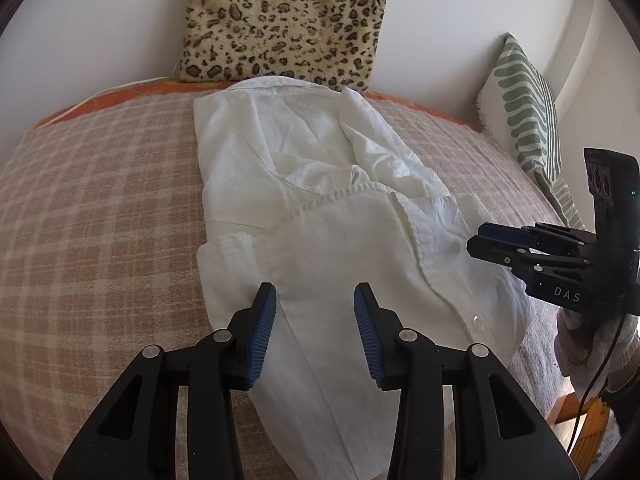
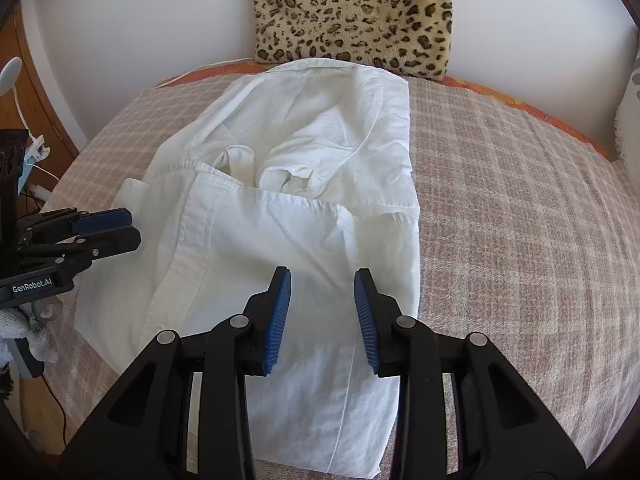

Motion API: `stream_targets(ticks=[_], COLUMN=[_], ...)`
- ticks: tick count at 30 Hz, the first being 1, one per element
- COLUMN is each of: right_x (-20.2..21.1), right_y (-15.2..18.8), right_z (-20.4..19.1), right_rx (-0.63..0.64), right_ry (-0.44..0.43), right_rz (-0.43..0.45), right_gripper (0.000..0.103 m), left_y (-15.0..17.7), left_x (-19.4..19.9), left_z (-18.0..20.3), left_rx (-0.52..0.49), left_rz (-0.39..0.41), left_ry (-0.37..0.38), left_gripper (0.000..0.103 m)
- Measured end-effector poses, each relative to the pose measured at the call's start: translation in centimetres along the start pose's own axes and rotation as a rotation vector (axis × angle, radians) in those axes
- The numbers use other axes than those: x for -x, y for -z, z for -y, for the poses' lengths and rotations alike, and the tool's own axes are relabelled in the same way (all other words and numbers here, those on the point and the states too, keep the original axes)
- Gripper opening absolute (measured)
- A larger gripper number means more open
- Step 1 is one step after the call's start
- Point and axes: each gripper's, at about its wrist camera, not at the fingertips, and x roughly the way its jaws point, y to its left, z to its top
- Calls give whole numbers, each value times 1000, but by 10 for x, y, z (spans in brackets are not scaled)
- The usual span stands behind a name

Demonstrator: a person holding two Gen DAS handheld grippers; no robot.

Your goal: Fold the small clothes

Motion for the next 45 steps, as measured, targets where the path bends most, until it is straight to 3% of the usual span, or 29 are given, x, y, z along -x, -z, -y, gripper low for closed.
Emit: stream_targets(ticks=[7, 15, 17, 20, 25, 27, 29, 32, 37, 45], right_x=[10, -30, -45, -55, -35, -25, -19, -28, -69, -146], right_y=[-18, -29, -30, -31, -44, -56, -70, -94, -126, -162], right_z=[-21, -33, -32, -26, 0, 15, 36, 72, 117, 144], right_rx=[75, 97, 99, 86, -9, -35, -76, -128, -196, -262], right_ry=[-99, -60, -27, -47, -228, -266, -294, -270, -218, -223], right_rz=[28, -38, -70, -102, -91, -56, -13, 9, -26, -77], right_gripper=[36, 36, 36, 36, 36, 42, 54, 55, 55, 55], left_y=[-12, -23, -27, -39, -68, -85, -103, -123, -140, -158], left_x=[26, 32, 31, 31, 22, 12, -3, -28, -67, -115], left_z=[18, 9, 0, -21, -60, -79, -95, -120, -142, -158], left_rx=[-104, -149, -123, -63, 36, 98, 142, 212, 245, 291], left_rz=[57, 79, 74, 70, 62, 57, 42, 26, -6, -47], left_ry=[-86, -97, -77, -31, 51, 90, 116, 163, 132, 143], left_gripper=[39, 39, 39, 39, 40, 48, 51, 51, 51, 51])
